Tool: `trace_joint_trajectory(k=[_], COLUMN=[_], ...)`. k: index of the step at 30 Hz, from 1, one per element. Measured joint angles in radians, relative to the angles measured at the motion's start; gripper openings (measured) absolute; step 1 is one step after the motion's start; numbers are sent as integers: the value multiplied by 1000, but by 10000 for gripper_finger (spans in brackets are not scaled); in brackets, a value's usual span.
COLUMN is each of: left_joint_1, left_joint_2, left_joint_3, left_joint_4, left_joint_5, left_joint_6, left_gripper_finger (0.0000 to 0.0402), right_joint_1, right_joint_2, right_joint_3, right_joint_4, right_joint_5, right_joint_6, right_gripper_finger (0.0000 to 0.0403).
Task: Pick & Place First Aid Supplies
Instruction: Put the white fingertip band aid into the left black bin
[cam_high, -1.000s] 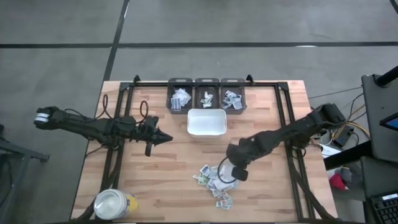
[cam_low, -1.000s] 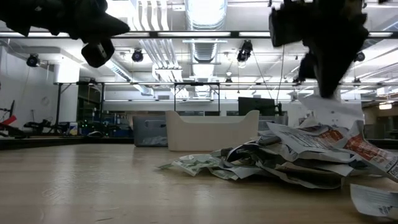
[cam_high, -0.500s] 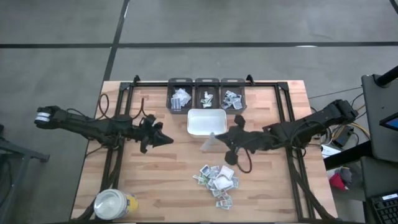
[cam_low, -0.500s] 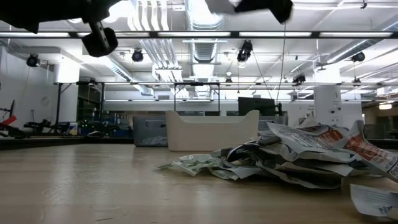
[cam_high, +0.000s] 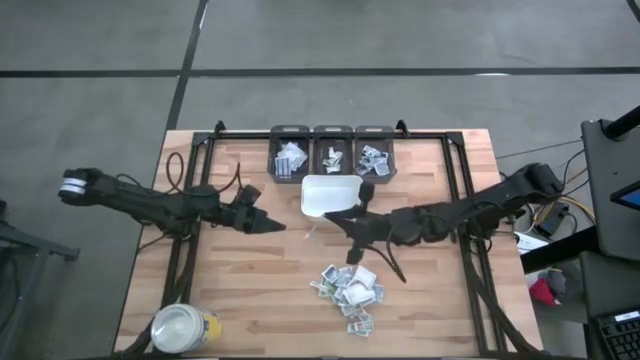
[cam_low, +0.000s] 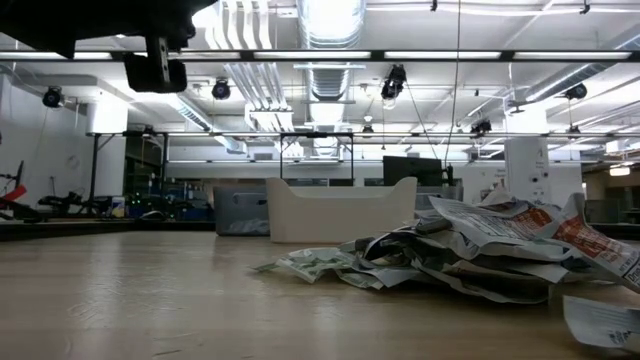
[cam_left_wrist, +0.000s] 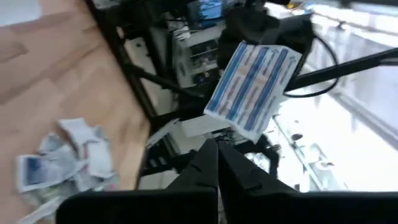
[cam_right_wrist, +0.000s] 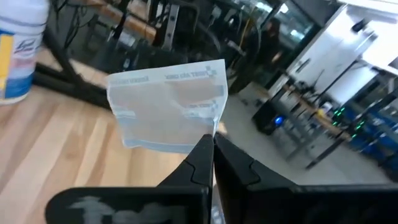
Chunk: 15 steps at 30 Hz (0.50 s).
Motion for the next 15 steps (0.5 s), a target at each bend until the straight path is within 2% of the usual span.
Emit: trace_joint_trajectory(k=[3, 10, 15], left_joint_1=[0, 2, 2], left_joint_2=[22, 68, 93], left_joint_3=[0, 0, 0], left_joint_4=[74, 180, 235], left_joint_5=[-5, -33, -34], left_joint_6=[-45, -237, -345], left_gripper_finger=[29, 132, 164], right_joint_1=[-8, -34, -59], right_joint_2=[25, 62, 71], right_joint_3=[0, 1, 1], right_joint_4=[87, 260, 335], right_joint_5=[-1, -39, -111], right_joint_6=[-46, -160, -209], right_gripper_finger=[8, 8, 8])
